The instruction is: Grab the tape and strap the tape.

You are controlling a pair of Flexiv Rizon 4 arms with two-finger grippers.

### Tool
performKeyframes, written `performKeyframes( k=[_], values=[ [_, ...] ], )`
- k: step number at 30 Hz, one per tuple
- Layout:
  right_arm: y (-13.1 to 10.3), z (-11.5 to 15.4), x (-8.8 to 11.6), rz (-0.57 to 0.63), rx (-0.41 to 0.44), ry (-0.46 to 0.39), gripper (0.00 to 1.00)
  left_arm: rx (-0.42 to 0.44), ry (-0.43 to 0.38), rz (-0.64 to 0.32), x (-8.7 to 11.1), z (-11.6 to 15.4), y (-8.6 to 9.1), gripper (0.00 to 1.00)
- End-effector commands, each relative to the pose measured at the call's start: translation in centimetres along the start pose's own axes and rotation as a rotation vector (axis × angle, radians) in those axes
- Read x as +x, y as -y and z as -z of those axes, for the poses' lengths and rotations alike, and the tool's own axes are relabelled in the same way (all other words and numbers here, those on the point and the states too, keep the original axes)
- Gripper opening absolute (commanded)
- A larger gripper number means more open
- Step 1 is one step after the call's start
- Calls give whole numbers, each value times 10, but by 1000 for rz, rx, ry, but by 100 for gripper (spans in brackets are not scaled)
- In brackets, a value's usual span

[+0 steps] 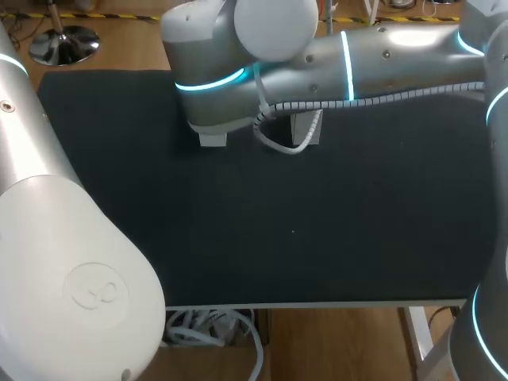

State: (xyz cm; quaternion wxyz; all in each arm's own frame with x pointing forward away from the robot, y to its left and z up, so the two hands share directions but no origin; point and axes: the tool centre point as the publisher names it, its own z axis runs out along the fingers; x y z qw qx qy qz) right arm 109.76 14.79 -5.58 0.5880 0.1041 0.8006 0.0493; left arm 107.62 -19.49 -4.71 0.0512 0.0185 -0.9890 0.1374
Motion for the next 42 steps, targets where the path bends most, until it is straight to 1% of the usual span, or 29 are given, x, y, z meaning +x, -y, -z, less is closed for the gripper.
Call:
performKeyframes(
  k=[1,24,42],
  values=[
    [0,1,-1,3,1,-2,0,-5,-1,1,0,1,1,0],
    [-3,2,-2,7,13,17,0,-5,-1,1,0,1,1,0],
    [3,0,-3,3,33,26,0,-5,-1,1,0,1,1,0]
  ],
)
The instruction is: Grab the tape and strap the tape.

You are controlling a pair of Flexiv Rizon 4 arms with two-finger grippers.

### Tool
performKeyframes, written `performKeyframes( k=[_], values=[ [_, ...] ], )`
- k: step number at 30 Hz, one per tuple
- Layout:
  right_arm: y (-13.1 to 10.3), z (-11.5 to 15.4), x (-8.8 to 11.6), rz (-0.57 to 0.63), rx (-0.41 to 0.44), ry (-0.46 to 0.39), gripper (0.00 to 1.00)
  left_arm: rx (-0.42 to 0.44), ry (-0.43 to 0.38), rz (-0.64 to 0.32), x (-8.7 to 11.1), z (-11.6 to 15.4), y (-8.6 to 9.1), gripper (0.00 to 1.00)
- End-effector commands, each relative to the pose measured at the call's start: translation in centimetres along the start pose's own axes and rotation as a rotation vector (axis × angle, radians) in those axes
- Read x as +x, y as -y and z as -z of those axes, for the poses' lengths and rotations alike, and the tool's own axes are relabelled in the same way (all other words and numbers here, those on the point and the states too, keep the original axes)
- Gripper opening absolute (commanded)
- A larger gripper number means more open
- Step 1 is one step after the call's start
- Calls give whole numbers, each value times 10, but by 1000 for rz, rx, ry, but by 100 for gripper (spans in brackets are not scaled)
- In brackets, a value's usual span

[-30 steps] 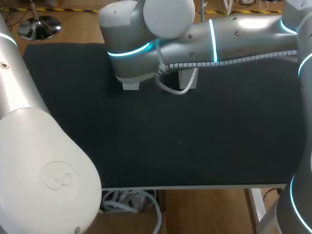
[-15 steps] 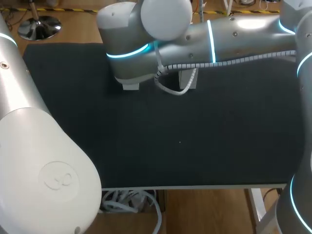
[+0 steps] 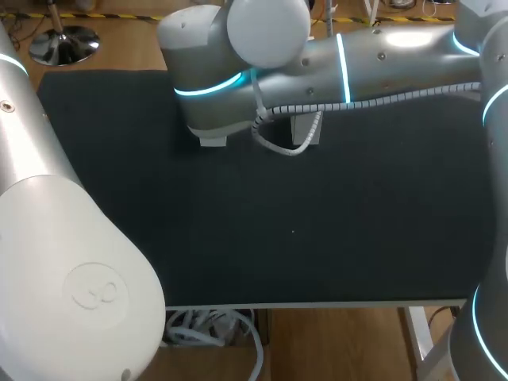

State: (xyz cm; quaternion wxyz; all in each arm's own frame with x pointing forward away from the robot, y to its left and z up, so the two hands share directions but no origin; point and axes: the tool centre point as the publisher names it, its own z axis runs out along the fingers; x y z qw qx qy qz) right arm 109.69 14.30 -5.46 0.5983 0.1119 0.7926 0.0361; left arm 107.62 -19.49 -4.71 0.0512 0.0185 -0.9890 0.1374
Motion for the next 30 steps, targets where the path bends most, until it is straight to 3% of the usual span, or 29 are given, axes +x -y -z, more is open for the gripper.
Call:
performKeyframes(
  k=[1,30],
  values=[
    [-2,-2,-1,1,6,-3,0,-5,-1,1,0,1,1,0],
    [-7,-1,-2,0,-15,-4,0,-5,-1,1,0,1,1,0]
  ],
)
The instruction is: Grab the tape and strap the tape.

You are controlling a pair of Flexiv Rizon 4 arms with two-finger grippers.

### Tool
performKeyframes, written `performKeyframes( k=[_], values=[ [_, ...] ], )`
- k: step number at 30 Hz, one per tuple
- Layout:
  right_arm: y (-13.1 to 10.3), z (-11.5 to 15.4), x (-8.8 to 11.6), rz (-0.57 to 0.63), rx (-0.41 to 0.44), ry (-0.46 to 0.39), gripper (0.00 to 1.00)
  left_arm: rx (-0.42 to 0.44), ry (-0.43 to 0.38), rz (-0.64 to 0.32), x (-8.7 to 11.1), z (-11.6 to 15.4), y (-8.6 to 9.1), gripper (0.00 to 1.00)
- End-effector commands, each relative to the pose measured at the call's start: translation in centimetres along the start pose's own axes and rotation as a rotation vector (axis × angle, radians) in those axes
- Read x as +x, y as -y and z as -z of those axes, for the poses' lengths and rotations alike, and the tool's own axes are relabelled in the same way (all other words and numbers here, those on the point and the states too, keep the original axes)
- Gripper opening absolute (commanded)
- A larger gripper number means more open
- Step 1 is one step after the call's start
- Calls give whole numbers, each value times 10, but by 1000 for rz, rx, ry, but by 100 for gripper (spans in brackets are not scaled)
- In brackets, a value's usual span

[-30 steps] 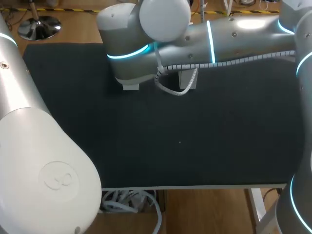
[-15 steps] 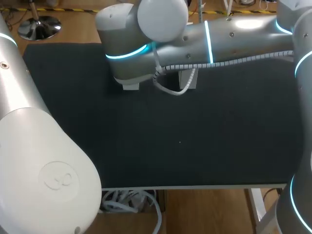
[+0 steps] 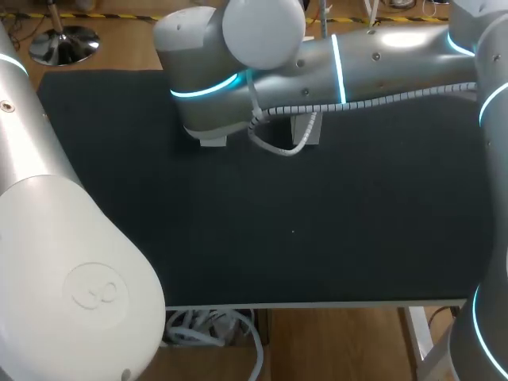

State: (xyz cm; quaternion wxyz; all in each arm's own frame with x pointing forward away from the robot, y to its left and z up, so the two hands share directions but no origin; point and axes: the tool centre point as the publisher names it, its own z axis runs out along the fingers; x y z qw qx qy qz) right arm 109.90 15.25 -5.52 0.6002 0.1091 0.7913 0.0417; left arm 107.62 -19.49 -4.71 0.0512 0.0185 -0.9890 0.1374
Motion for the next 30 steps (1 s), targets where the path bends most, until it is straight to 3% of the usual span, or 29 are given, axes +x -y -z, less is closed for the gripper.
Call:
performKeyframes(
  k=[1,30],
  values=[
    [3,1,-4,3,-2,-7,0,-5,-1,1,0,1,1,0],
    [2,-2,-3,33,-28,-20,0,-5,-1,1,0,1,1,0]
  ],
)
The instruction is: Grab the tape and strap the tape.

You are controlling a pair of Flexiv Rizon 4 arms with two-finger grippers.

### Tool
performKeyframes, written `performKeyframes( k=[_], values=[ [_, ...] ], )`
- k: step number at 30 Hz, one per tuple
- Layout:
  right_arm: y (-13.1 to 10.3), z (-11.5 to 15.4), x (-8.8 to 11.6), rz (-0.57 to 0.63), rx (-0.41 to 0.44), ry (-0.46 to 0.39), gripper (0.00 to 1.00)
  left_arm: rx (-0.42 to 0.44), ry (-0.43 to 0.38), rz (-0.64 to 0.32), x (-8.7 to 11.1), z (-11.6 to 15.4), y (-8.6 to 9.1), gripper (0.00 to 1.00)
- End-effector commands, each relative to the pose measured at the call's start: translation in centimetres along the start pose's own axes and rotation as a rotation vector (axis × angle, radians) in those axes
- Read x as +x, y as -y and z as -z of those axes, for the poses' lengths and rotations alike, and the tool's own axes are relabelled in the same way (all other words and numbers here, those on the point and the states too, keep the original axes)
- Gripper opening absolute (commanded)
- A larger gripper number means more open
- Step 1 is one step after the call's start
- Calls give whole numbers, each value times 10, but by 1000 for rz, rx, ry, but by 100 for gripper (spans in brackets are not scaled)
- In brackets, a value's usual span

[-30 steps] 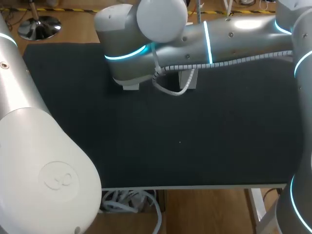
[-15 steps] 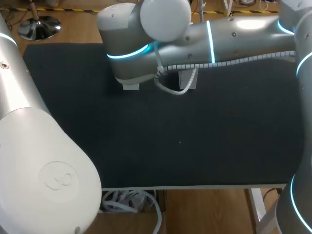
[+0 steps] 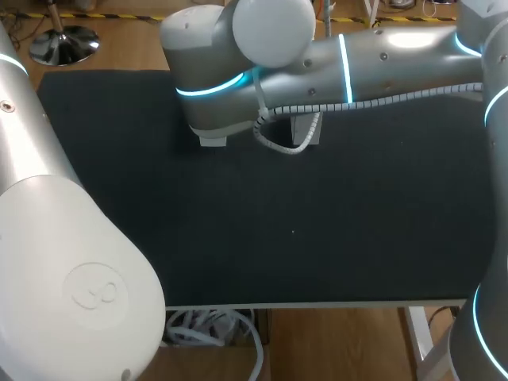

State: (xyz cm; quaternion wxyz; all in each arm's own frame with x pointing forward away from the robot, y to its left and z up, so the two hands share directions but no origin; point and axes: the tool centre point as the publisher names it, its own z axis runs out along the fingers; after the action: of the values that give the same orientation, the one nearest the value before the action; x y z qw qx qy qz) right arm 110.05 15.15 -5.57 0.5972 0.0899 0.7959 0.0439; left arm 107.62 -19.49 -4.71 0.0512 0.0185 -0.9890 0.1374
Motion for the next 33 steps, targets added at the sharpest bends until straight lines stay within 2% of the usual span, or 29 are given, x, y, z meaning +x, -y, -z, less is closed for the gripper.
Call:
performKeyframes(
  k=[1,33],
  values=[
    [2,0,-3,5,-2,-7,0,-5,-1,1,0,1,1,0],
    [-1,-1,-2,1,6,-7,0,-5,-1,1,0,1,1,0]
  ],
)
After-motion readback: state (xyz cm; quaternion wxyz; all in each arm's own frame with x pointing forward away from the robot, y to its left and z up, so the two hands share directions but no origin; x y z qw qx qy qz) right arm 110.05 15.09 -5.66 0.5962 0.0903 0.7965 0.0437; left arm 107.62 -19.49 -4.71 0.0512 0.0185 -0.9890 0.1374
